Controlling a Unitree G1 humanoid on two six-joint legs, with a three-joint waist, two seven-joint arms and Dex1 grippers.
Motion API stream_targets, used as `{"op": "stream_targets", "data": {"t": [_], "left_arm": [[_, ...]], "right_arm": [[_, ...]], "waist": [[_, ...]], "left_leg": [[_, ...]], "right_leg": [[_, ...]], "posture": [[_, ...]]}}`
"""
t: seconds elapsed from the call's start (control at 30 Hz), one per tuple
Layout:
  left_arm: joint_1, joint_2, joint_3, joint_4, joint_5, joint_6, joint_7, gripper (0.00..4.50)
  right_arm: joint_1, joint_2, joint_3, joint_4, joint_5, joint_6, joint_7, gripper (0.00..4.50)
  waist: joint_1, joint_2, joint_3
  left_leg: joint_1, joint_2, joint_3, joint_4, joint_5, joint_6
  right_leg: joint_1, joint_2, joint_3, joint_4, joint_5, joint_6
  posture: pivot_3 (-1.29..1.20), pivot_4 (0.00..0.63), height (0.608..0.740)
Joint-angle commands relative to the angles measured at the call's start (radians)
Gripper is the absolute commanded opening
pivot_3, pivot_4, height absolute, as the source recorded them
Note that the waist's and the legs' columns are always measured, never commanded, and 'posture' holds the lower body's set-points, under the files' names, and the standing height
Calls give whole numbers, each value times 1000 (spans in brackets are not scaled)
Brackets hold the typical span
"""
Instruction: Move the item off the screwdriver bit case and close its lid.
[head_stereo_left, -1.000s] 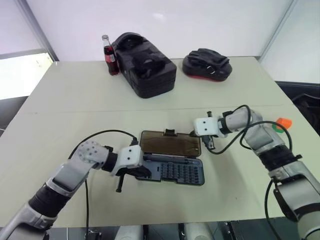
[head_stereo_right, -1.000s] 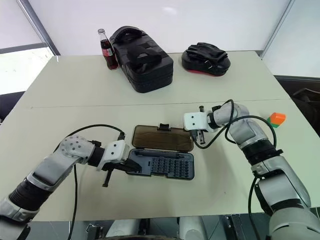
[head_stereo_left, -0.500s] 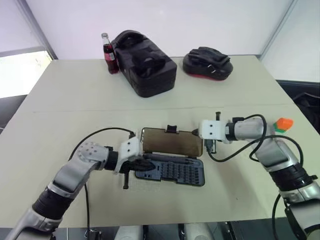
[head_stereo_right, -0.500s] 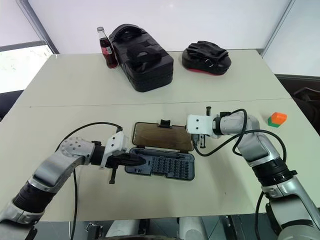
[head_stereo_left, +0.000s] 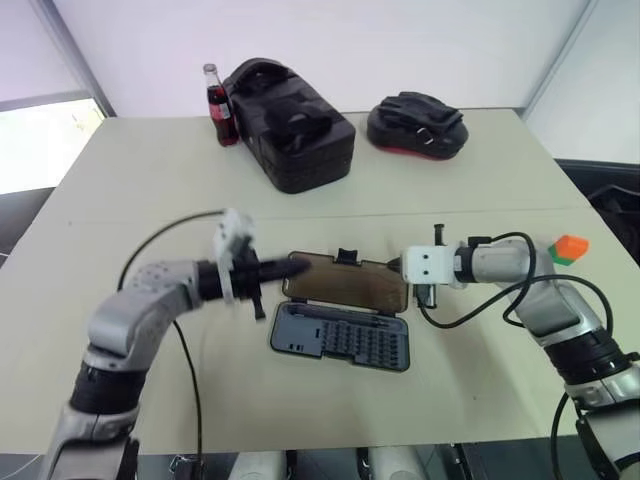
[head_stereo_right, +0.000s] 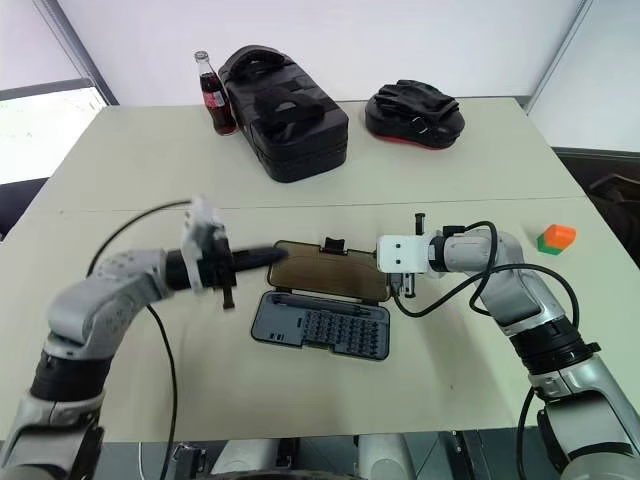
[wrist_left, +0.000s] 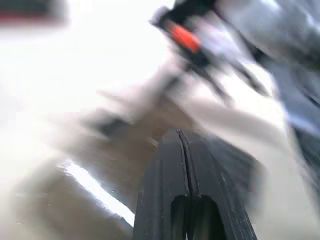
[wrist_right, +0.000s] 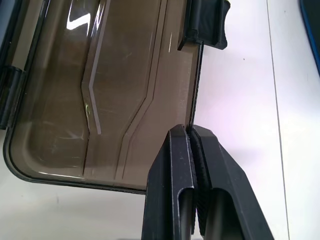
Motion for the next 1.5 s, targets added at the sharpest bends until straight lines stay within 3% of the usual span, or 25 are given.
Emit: {"op": "stream_targets", "data": {"t": [0.03, 0.33, 0.53, 0.77, 0.87, 1.07, 1.17, 1.37, 1.5], "left_arm": [[-36, -31, 69, 133, 40, -64, 105, 0], [-87, -57, -117, 412, 277, -206, 118, 0], [-93, -79, -240, 425, 272, -168, -74, 0], [-139, -129, -236, 504, 289, -188, -115, 0], [-147, -136, -232, 538, 301, -203, -119, 0], [-175, -146, -232, 624, 353, -286, -106, 0], [-193, -145, -242, 675, 391, -340, -103, 0], [-217, -137, -245, 747, 416, -439, -149, 0], [-229, -148, -223, 739, 370, -434, -209, 0]], "right_arm": [[-9, -17, -33, -21, 1, 4, -13, 20], [-16, -6, -27, -31, 2, 19, -16, 20], [-10, -8, -31, -40, 9, 36, -12, 20], [-4, -5, -29, -66, 21, 70, -3, 20], [-10, 4, -30, -86, 27, 96, -3, 1320], [-19, -9, -31, -132, 29, 152, 16, 4465], [-44, 2, -94, -187, 109, 277, 30, 4465], [-72, 1, -314, -410, 533, 782, 129, 4465], [-24, -37, -368, -477, 647, 898, 121, 4465]], "waist": [[-1, 0, 0], [4, 0, 0], [2, 0, 0], [4, 0, 0], [2, 0, 0], [4, 0, 0], [4, 0, 0], [3, 0, -1], [3, 0, 0]], "left_leg": [[0, 0, 0, 0, 0, 0], [-1, -3, 0, 0, 0, -1], [-1, -3, 0, 0, 0, -1], [-1, -3, 0, 0, 0, -1], [-1, -3, 0, 0, 0, -1], [-1, -3, 0, 0, 1, -1], [0, -3, 0, 0, 1, -1], [0, 0, -2, 0, 1, -1], [-1, 0, -4, 0, 1, -1]], "right_leg": [[0, 0, 0, 0, 0, 0], [0, 0, 0, -1, 0, 0], [0, 0, 0, -1, 0, 0], [0, -1, 0, -1, 0, 0], [0, -1, 0, -1, 0, 0], [0, 0, 0, 0, 0, 0], [0, 0, 0, 0, 0, 0], [0, 0, -1, 1, 0, 0], [0, -1, -2, 1, 0, 0]], "posture": [[0, 150, 740], [0, 150, 740], [0, 150, 740], [0, 150, 740], [0, 150, 740], [0, 150, 740], [0, 150, 740], [0, 150, 740], [0, 150, 740]]}}
